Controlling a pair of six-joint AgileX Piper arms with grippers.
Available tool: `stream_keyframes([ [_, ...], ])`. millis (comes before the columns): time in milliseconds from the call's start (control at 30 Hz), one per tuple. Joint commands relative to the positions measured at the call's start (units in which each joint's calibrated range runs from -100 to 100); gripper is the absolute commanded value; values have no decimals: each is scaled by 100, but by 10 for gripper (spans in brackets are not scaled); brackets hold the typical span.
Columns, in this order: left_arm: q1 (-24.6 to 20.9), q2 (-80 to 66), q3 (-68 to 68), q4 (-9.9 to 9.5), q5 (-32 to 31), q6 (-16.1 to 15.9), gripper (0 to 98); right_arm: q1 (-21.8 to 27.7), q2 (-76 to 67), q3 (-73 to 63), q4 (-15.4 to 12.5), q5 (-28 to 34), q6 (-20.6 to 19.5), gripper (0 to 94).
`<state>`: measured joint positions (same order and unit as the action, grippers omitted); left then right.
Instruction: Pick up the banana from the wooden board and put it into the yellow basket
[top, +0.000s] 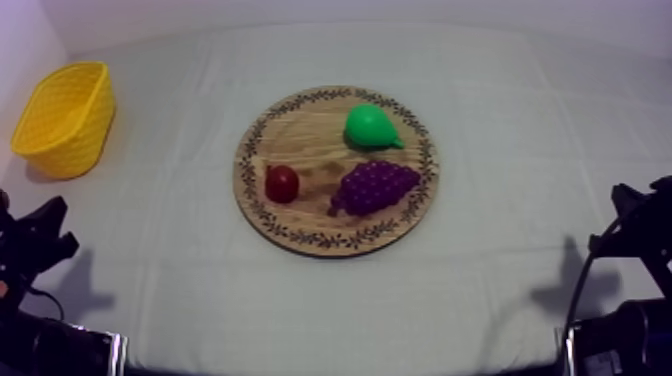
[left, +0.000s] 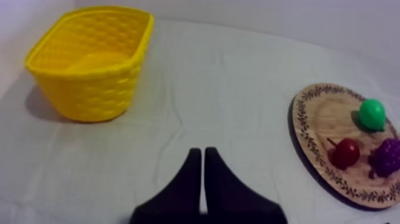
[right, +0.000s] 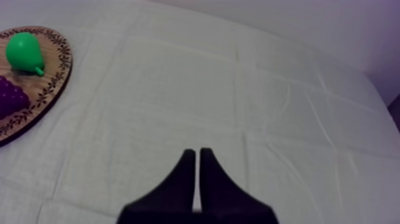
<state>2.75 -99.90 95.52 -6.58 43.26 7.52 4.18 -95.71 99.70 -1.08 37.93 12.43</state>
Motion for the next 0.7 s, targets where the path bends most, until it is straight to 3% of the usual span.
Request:
stream_keyframes([
  [0, 5, -9, 207, 149, -550, -843, 0, 3, -4, -3, -2, 5, -2, 6],
  [100, 9, -10, 351, 305, -1013, -742, 0, 3, -4, -3, -2, 5, -1, 6],
  [267, 11, -10, 413, 398, -1207, 349, 0, 3, -4, -3, -2, 5, -1, 6],
  [333, 11, -10, 419, 407, -1227, 599, 0, 3, -4, -3, -2, 5, -1, 6],
  [433, 11, -10, 423, 416, -1240, 642, 0, 3, -4, -3, -2, 5, 0, 6],
  [667, 11, -10, 425, 421, -1246, 401, 0, 3, -4, -3, -2, 5, 0, 6],
])
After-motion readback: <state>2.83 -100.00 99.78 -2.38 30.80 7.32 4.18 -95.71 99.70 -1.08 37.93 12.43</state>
